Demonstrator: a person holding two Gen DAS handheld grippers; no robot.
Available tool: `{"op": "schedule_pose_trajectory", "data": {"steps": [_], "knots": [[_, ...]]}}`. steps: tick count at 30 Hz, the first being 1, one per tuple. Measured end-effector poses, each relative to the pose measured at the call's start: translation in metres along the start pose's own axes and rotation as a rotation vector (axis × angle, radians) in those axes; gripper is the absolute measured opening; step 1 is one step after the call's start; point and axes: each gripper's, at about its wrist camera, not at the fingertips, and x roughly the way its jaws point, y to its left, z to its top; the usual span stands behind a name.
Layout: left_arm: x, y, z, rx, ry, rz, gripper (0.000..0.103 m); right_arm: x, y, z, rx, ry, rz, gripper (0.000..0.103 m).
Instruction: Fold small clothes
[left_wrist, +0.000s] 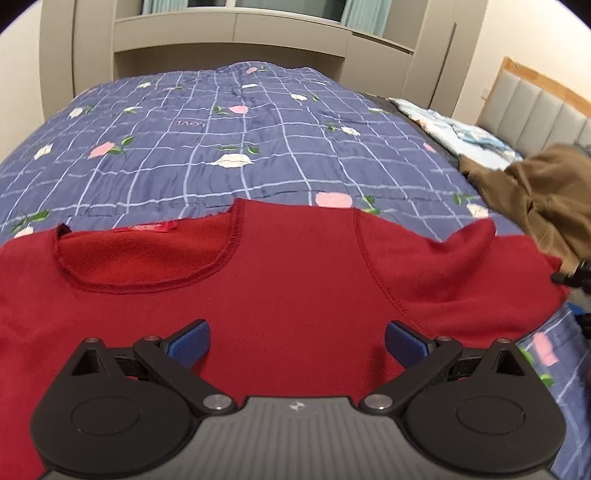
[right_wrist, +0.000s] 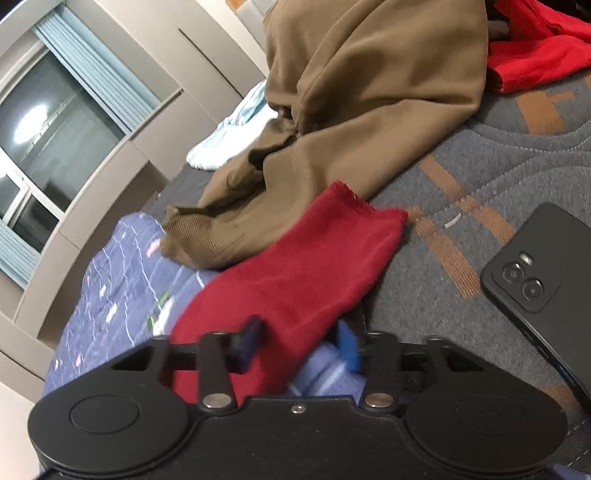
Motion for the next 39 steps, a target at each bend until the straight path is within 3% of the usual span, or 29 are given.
{"op": "schedule_pose_trajectory", "data": {"steps": [1,5,10,15,18,24,30,35,38,39], "knots": [[-0.004,0.004,0.001,-0.017,-0.003,-0.005,0.103,-0.003,0.003,0.002,-0.005,-0.012,-0.002,0.014],[-0.026,0.024,0.008,-0.088,-0.011,-0.015,0.103,-0.022,0.03,0.008,-0.077,-0.083,0.007,0.011],[-0.058,0.05,0.017,-0.166,-0.052,-0.029,0.103,-0.056,0.098,0.008,-0.295,-0.178,0.059,0.01],[-0.097,0.082,0.022,-0.223,-0.112,-0.029,0.103,-0.097,0.191,-0.026,-0.658,-0.294,0.164,0.009],[-0.12,0.106,0.022,-0.272,-0.16,-0.016,0.103,-0.117,0.246,-0.07,-0.882,-0.307,0.257,0.008],[-0.16,0.162,0.014,-0.376,-0.231,0.034,0.103,-0.139,0.316,-0.198,-1.364,-0.263,0.386,0.007],[-0.171,0.208,-0.004,-0.425,-0.226,0.086,0.103,-0.147,0.317,-0.326,-1.699,-0.098,0.451,0.006],[-0.161,0.23,-0.025,-0.481,-0.19,0.062,0.103,-0.147,0.3,-0.385,-1.815,0.029,0.468,0.007],[-0.151,0.235,-0.035,-0.507,-0.162,0.023,0.103,-0.149,0.296,-0.388,-1.781,0.069,0.483,0.013],[-0.147,0.237,-0.037,-0.516,-0.153,0.009,0.103,-0.151,0.295,-0.385,-1.752,0.081,0.49,0.019]]}}
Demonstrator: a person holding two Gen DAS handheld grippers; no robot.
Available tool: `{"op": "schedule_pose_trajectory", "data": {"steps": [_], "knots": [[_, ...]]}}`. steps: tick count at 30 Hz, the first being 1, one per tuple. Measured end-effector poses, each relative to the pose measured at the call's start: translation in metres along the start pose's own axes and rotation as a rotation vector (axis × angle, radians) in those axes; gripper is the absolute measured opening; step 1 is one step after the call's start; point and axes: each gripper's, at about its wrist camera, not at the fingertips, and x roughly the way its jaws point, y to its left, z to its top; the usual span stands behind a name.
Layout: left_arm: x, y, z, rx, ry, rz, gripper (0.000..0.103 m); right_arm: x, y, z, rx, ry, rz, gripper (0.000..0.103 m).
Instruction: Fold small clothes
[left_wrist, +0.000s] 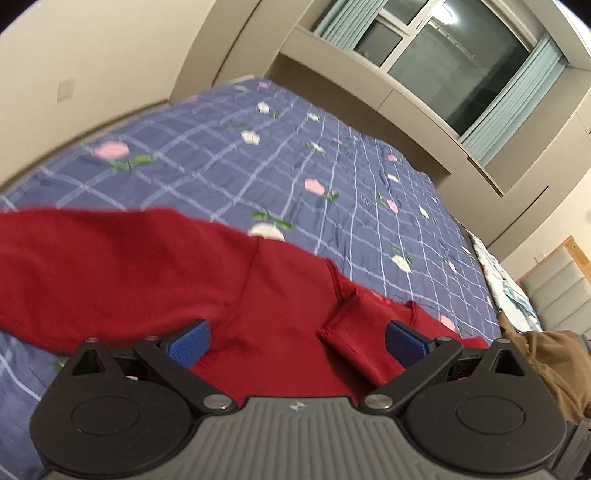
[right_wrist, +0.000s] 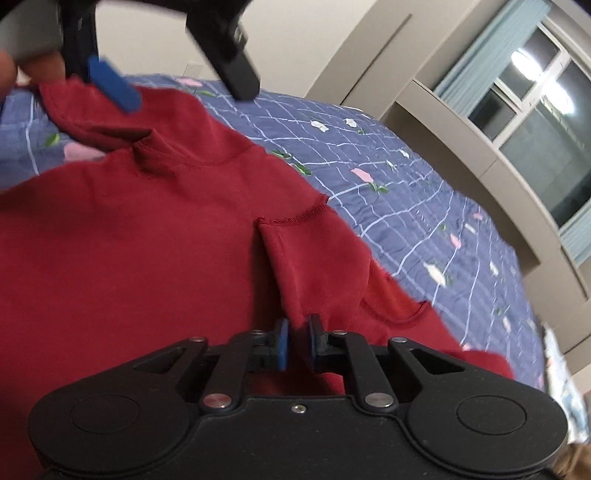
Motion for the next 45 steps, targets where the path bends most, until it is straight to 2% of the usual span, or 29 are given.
{"op": "schedule_pose_trajectory", "data": {"steps": [2,4,6,10,12,14,15,17,19,20,21,25,27,30,32,35,39,40,41,43,45], "knots": [[0.01,0.001,-0.003,-0.017,0.022,-0.026,0.103,-0.011,-0.008,-0.006,0.083,-0.017,0.019,0.027],[0.023,-0.003,-0.005,-0.024,0.047,-0.061,0.103,-0.029,-0.019,-0.017,0.18,-0.033,0.038,0.045],[0.035,-0.01,-0.005,-0.002,0.061,-0.082,0.103,-0.049,-0.029,-0.028,0.27,-0.06,0.036,0.058],[0.063,-0.026,-0.006,0.055,0.09,-0.064,0.102,-0.085,-0.058,-0.053,0.471,-0.116,-0.013,0.075],[0.076,-0.032,-0.005,0.062,0.099,-0.056,0.096,-0.099,-0.073,-0.066,0.565,-0.134,-0.052,0.078],[0.089,-0.037,-0.003,0.058,0.119,-0.047,0.085,-0.109,-0.09,-0.081,0.662,-0.143,-0.09,0.081],[0.092,-0.038,-0.003,0.053,0.13,-0.047,0.076,-0.114,-0.098,-0.089,0.705,-0.139,-0.113,0.082],[0.098,-0.04,-0.003,0.045,0.149,-0.064,0.056,-0.122,-0.109,-0.103,0.764,-0.133,-0.145,0.082],[0.101,-0.045,-0.003,0.058,0.162,-0.069,0.012,-0.128,-0.119,-0.115,0.809,-0.125,-0.169,0.082],[0.1,-0.047,-0.003,0.075,0.162,-0.064,0.004,-0.128,-0.123,-0.12,0.826,-0.123,-0.18,0.082],[0.096,-0.049,-0.003,0.094,0.145,-0.06,0.001,-0.128,-0.128,-0.123,0.841,-0.119,-0.19,0.082],[0.064,-0.053,0.001,0.153,0.039,-0.055,0.0,-0.126,-0.141,-0.134,0.875,-0.094,-0.237,0.082],[0.048,-0.05,0.003,0.195,-0.018,-0.02,0.0,-0.116,-0.151,-0.135,0.891,-0.087,-0.232,0.082],[0.039,-0.04,0.007,0.232,-0.047,0.035,0.0,-0.104,-0.167,-0.138,0.92,-0.079,-0.217,0.082],[0.041,-0.032,0.009,0.235,-0.039,0.067,0.0,-0.091,-0.182,-0.137,0.943,-0.065,-0.201,0.082],[0.045,-0.027,0.01,0.223,-0.018,0.071,0.0,-0.061,-0.205,-0.138,0.987,-0.031,-0.15,0.079],[0.044,-0.031,0.009,0.252,-0.031,0.073,0.0,-0.014,-0.237,-0.147,1.091,0.036,-0.054,0.073],[0.043,-0.033,0.01,0.257,-0.038,0.075,0.0,-0.001,-0.245,-0.151,1.119,0.064,-0.036,0.068],[0.041,-0.033,0.01,0.262,-0.046,0.075,0.0,0.007,-0.249,-0.155,1.142,0.079,-0.026,0.062],[0.036,-0.036,0.012,0.281,-0.075,0.075,0.0,0.021,-0.254,-0.16,1.161,0.112,-0.005,0.02],[0.033,-0.036,0.014,0.302,-0.101,0.087,0.0,0.025,-0.253,-0.159,1.129,0.122,-0.001,0.011]]}}
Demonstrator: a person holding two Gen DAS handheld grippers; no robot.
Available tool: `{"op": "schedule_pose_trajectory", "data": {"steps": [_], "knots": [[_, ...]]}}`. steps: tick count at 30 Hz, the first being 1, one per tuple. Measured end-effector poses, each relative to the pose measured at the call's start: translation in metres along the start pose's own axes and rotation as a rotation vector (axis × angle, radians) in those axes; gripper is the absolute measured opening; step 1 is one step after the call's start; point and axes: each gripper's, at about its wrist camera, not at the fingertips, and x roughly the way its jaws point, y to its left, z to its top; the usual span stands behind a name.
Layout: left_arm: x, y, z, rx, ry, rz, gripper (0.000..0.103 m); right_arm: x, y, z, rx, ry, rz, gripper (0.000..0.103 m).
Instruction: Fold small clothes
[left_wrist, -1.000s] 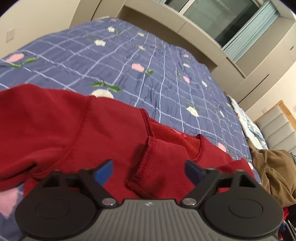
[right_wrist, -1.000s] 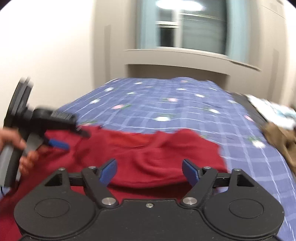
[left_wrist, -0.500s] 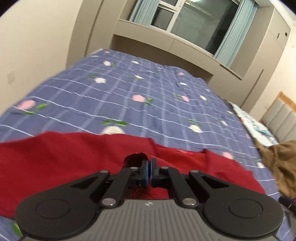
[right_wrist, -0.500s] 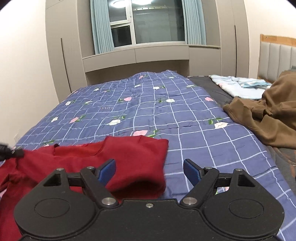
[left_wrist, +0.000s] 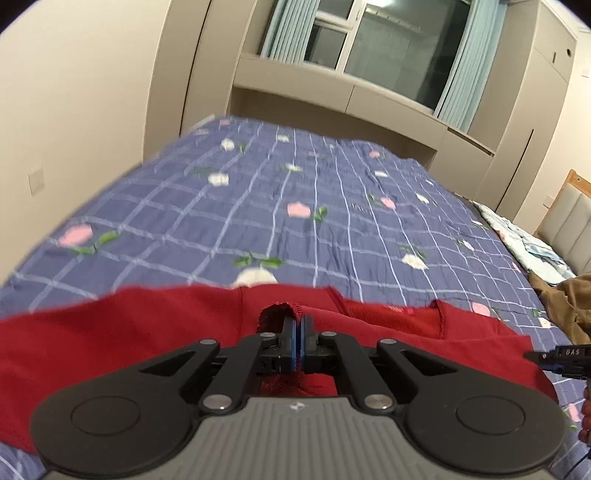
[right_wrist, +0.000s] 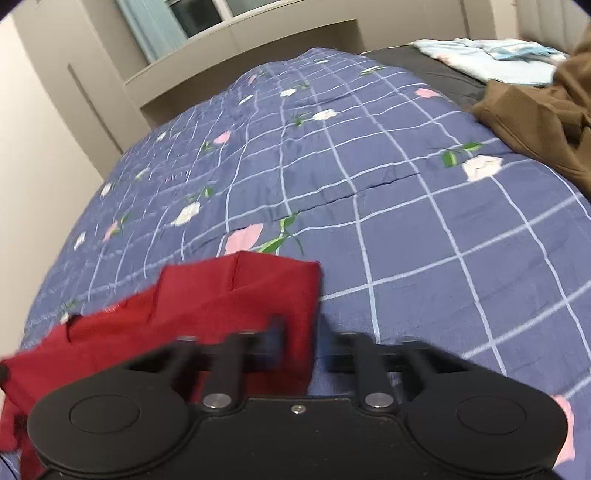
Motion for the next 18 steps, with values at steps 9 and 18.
{"op": "schedule_pose_trajectory", "data": {"steps": [9,18], "knots": [[0.039,0.008,-0.016,0.036,0.131,0.096,0.001,0.003,0.014,-0.007,-0.152,-0.041,-0.088,0.01],[0.001,0.016,-0.017,-0.022,0.066,0.077,0.082,-0.056,0.04,-0.034,-0.25,-0.127,-0.059,0.077]]}}
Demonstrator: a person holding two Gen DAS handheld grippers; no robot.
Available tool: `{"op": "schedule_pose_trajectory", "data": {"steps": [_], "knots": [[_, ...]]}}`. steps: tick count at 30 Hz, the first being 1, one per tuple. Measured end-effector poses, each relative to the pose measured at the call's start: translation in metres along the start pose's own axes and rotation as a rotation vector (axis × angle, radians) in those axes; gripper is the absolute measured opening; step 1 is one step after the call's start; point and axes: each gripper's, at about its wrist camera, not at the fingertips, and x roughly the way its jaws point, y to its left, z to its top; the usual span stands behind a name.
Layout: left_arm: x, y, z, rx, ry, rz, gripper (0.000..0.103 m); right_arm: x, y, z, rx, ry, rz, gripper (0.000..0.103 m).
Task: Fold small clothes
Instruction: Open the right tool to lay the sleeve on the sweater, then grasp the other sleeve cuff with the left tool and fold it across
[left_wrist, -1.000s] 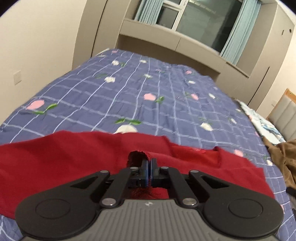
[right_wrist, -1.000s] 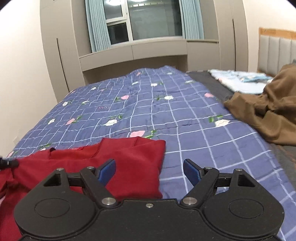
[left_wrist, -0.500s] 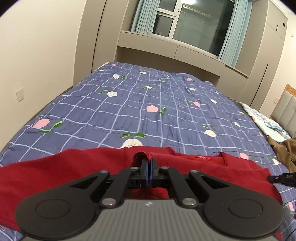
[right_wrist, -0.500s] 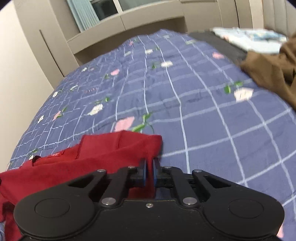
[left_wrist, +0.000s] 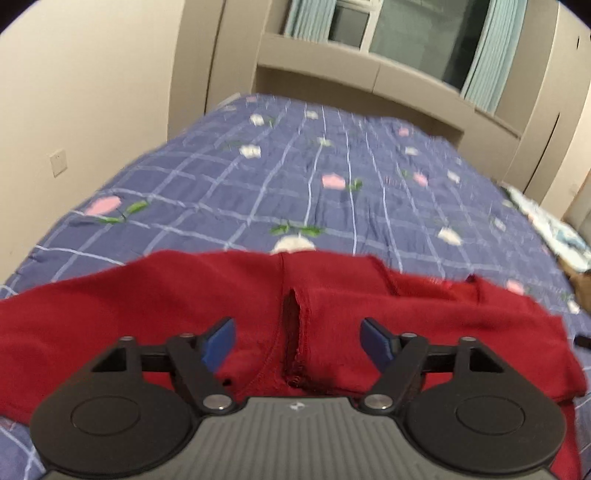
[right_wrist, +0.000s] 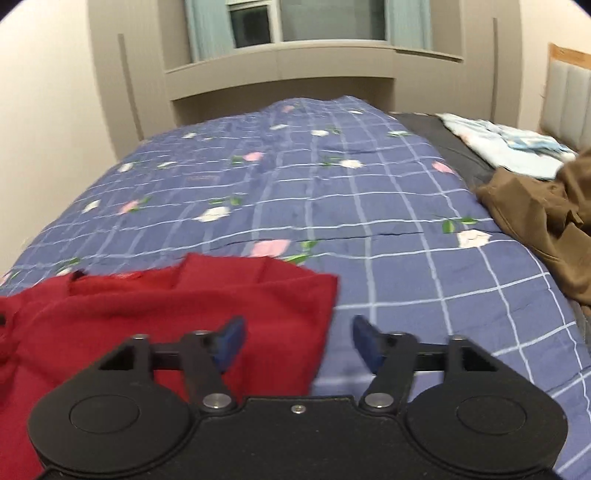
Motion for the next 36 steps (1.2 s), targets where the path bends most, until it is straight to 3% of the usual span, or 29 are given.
{"op": "schedule_pose_trajectory", "data": {"steps": [4,7,12,15,23,28,32,35,36], "knots": [[-0.032,0.011,-0.006,-0.033,-0.019,0.0,0.1,-0.028,0.017,-0.018,0.009,-0.004,0.08,0.095],[-0.056,0.026,-0.019,-0.048,-0.028,0.012,0.102,-0.05,0.036,-0.032,-0.008,-0.017,0.128,0.1],[-0.087,0.075,-0.039,-0.154,-0.021,0.106,0.102,-0.079,0.074,-0.049,-0.037,-0.013,0.207,0.102],[-0.098,0.118,-0.046,-0.298,-0.029,0.168,0.102,-0.093,0.096,-0.06,-0.037,-0.003,0.247,0.102],[-0.118,0.219,-0.072,-0.805,-0.094,0.279,0.102,-0.108,0.145,-0.087,-0.075,0.051,0.296,0.102],[-0.12,0.256,-0.088,-1.054,-0.187,0.263,0.09,-0.111,0.157,-0.089,-0.09,0.059,0.302,0.102],[-0.114,0.269,-0.087,-1.197,-0.24,0.256,0.077,-0.113,0.155,-0.09,-0.086,0.059,0.301,0.102],[-0.108,0.277,-0.089,-1.271,-0.259,0.255,0.052,-0.113,0.153,-0.091,-0.072,0.063,0.298,0.102],[-0.106,0.28,-0.091,-1.292,-0.253,0.26,0.038,-0.113,0.153,-0.091,-0.068,0.064,0.297,0.102]]}}
